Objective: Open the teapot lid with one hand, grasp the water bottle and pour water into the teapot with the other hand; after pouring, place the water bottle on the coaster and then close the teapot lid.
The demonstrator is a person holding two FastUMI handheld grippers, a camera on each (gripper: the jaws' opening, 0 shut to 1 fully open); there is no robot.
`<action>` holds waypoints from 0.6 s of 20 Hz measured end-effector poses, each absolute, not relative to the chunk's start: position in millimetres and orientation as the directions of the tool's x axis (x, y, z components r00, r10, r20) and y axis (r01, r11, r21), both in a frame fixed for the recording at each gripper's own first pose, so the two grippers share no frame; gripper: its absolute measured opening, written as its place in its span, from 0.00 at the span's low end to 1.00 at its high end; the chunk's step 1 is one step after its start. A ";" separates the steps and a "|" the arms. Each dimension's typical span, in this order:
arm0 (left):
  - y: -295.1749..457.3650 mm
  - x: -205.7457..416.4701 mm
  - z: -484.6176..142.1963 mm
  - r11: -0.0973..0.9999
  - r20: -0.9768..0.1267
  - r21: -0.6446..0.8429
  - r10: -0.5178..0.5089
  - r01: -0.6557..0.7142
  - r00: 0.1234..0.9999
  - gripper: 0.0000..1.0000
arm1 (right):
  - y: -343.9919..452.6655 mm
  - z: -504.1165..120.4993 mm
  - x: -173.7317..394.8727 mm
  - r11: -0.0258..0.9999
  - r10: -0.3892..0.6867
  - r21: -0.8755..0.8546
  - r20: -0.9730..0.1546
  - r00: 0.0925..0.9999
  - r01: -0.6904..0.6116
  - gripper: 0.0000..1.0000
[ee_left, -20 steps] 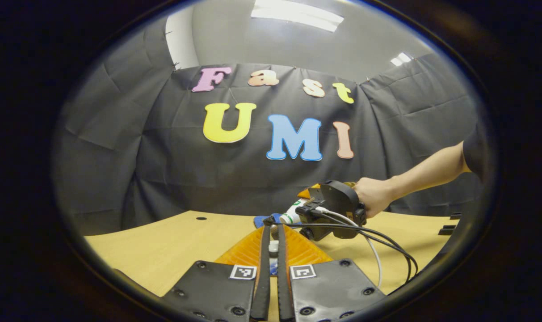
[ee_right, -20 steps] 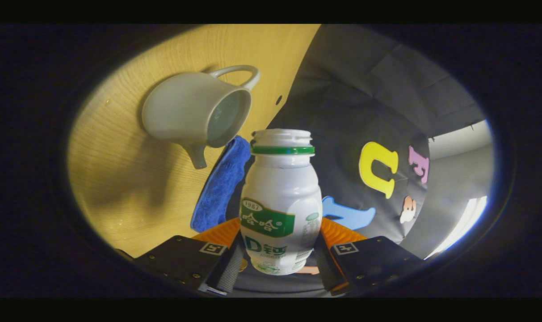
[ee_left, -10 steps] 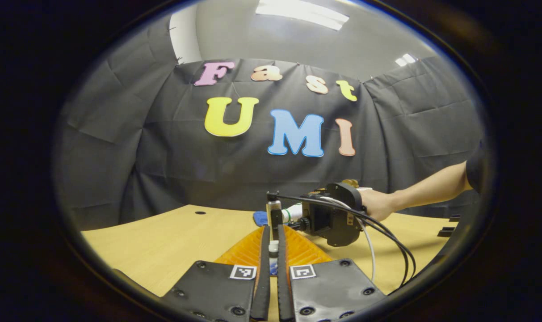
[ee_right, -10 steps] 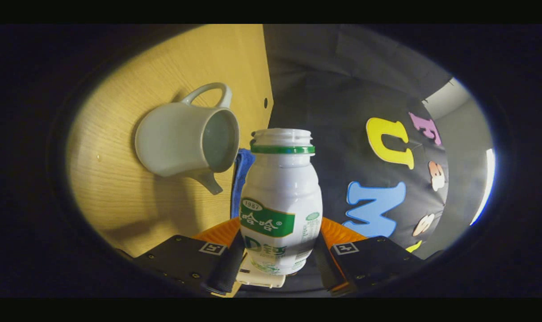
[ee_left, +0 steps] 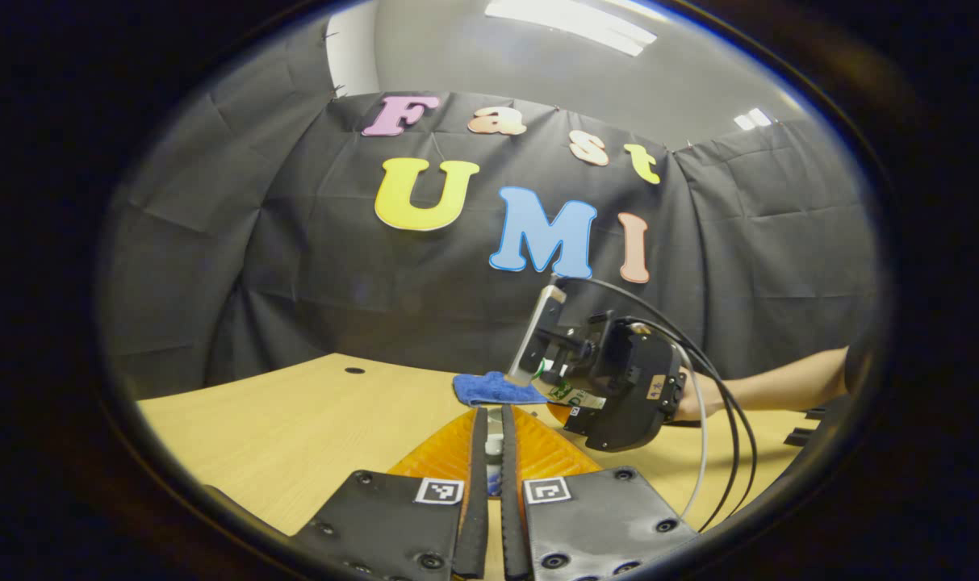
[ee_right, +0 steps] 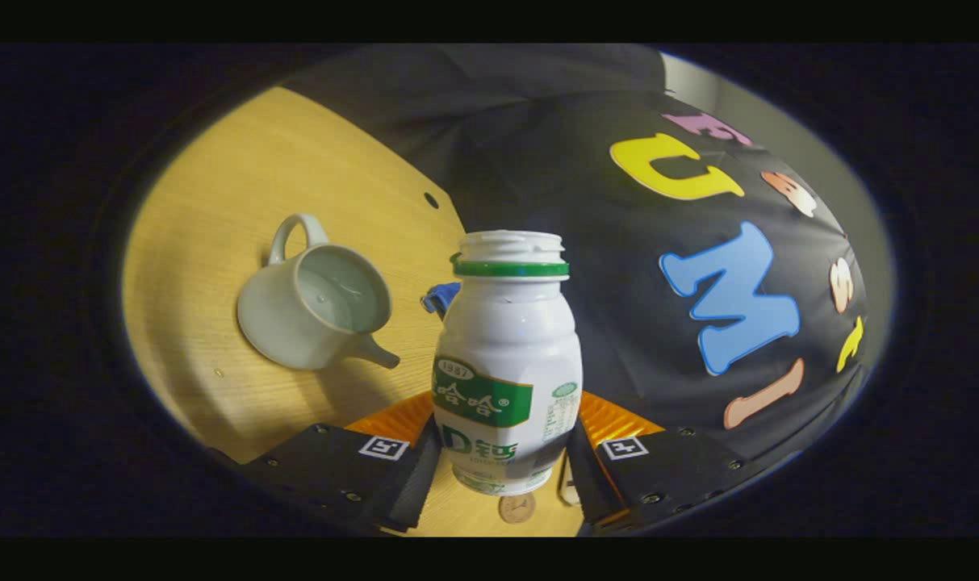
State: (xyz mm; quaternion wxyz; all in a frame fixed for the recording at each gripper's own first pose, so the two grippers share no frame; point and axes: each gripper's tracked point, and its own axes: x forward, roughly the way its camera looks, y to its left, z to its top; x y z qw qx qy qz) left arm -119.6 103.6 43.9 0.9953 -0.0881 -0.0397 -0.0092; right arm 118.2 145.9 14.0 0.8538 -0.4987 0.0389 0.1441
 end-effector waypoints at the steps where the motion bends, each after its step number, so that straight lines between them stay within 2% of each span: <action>1: 102.9 -113.3 45.0 0.982 0.078 -0.189 -0.017 0.031 0.997 0.13 | 144.7 15.6 113.8 0.518 0.216 -0.803 -0.209 0.954 -0.293 0.72; 2: 103.1 -106.0 44.8 0.979 0.075 -0.199 -0.019 0.034 0.997 0.17 | 140.9 18.5 110.3 0.566 0.221 -0.770 -0.203 0.954 -0.295 0.72; 3: 103.7 -100.3 45.3 0.978 0.072 -0.204 -0.020 0.034 0.997 0.13 | 137.6 21.1 108.5 0.600 0.222 -0.746 -0.189 0.956 -0.287 0.72; 7: 101.9 -73.1 49.4 0.986 0.079 -0.165 -0.016 0.028 0.997 0.17 | 111.2 29.9 105.2 0.702 0.206 -0.668 -0.142 0.968 -0.247 0.72; 8: 99.8 -64.0 53.8 0.988 0.088 -0.148 -0.021 0.033 0.996 0.13 | 103.1 29.8 104.6 0.731 0.198 -0.638 -0.139 0.970 -0.241 0.72; 10: 89.4 -44.8 63.6 0.991 0.099 -0.124 -0.046 0.058 0.994 0.17 | 86.5 30.2 102.9 0.783 0.183 -0.576 -0.144 0.972 -0.233 0.72; 12: 76.8 -21.3 72.7 0.992 0.110 -0.093 -0.077 0.087 0.991 0.17 | 67.8 27.3 99.8 0.830 0.172 -0.509 -0.151 0.973 -0.226 0.72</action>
